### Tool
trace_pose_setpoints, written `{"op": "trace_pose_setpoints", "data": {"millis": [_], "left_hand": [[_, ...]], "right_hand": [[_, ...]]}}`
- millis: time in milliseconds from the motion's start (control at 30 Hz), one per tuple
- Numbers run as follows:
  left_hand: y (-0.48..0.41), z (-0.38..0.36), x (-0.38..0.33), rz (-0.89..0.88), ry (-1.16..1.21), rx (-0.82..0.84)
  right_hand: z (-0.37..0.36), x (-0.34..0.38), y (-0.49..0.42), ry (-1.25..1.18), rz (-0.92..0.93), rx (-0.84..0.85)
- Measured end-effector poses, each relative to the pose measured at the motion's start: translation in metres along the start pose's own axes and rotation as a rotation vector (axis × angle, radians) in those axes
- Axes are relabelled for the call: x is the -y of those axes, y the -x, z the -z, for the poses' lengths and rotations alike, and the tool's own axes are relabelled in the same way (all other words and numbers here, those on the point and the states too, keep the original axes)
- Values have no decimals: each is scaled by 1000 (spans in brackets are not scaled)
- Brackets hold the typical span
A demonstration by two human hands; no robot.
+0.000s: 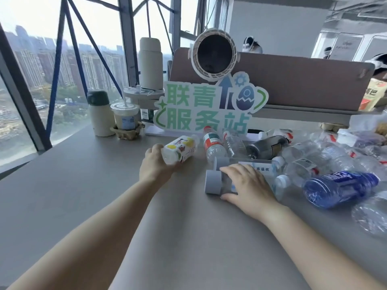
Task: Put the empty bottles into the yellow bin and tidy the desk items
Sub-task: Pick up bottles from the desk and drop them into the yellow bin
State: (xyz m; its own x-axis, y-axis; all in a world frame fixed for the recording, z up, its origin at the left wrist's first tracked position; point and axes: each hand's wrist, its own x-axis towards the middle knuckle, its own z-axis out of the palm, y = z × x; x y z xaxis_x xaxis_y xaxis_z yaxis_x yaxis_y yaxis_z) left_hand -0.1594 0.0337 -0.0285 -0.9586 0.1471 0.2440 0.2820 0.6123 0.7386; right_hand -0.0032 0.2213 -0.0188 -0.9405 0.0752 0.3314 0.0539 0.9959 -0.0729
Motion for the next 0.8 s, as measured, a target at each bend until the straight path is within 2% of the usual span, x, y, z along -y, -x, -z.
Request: {"op": "trace_pose_setpoints", "data": {"millis": [133,267,467,800], "left_hand": [[34,36,12,-69,52,-41],[74,96,29,-86,106,-141],[127,209,61,-86,116,-343],[174,380,183,-56,16,-657]], "right_hand": [[9,25,5,-24,37,-30],[26,74,8,-148,94,-133],[48,172,7,-520,208,-259],[32,396,-48,-1116,391,-211]]}}
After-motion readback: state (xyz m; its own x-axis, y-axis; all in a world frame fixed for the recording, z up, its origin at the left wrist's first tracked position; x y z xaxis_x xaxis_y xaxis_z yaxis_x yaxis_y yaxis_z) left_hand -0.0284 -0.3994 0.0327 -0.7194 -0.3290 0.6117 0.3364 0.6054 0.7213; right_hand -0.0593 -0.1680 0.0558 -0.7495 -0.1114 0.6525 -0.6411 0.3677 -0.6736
